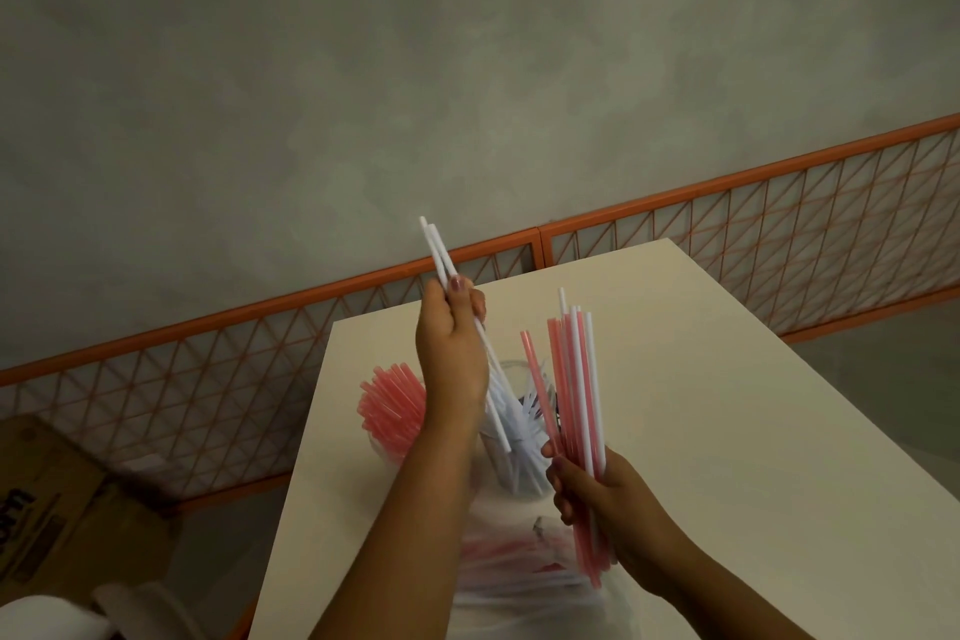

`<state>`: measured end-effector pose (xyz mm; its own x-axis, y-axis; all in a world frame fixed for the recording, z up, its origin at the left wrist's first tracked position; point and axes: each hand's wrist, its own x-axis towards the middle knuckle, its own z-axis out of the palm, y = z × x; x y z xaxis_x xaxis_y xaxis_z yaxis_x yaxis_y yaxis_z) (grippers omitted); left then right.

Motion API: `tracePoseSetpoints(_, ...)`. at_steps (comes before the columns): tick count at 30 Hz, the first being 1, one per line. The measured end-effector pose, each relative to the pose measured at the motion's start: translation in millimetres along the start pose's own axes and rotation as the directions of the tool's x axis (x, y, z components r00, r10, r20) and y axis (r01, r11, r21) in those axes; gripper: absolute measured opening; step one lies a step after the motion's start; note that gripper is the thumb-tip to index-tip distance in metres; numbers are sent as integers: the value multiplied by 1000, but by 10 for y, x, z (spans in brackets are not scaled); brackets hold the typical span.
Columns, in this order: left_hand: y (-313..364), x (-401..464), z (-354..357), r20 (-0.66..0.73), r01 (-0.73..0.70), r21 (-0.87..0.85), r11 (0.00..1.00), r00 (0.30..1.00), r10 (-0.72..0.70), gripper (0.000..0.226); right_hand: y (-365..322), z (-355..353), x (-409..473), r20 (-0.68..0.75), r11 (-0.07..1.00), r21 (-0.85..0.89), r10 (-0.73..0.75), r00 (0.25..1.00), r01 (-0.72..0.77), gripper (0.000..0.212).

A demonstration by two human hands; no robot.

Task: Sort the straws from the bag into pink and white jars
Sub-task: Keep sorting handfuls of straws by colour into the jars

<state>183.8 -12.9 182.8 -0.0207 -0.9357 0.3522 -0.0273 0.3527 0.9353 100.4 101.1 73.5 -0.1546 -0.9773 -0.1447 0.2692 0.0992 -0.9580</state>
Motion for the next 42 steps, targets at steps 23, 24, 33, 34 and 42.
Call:
tracePoseSetpoints(23,-292,-490,279,272,-112,481,870,962,-26,34,38,82,104,-184,994,-80,59,981,-75,12)
tracePoseSetpoints(24,-310,-477,271,272,-119,475,872,962,-17,32,31,85,101,-180,994,-88,50,982,-67,10)
tracePoseSetpoints(33,-240,-262,221,162,-37,270,962,987,-8,11,-32,62,57,-136,996,-87,-21,990,9,13)
tracePoseSetpoints(34,-216,-232,209,138,-27,247,969,990,-8,11,-30,60,59,-135,997,-82,-18,991,7,13)
tracePoseSetpoints(42,-66,-96,107,16,40,47,998,999,-40,25,10,46,56,-154,997,-83,-18,988,6,13)
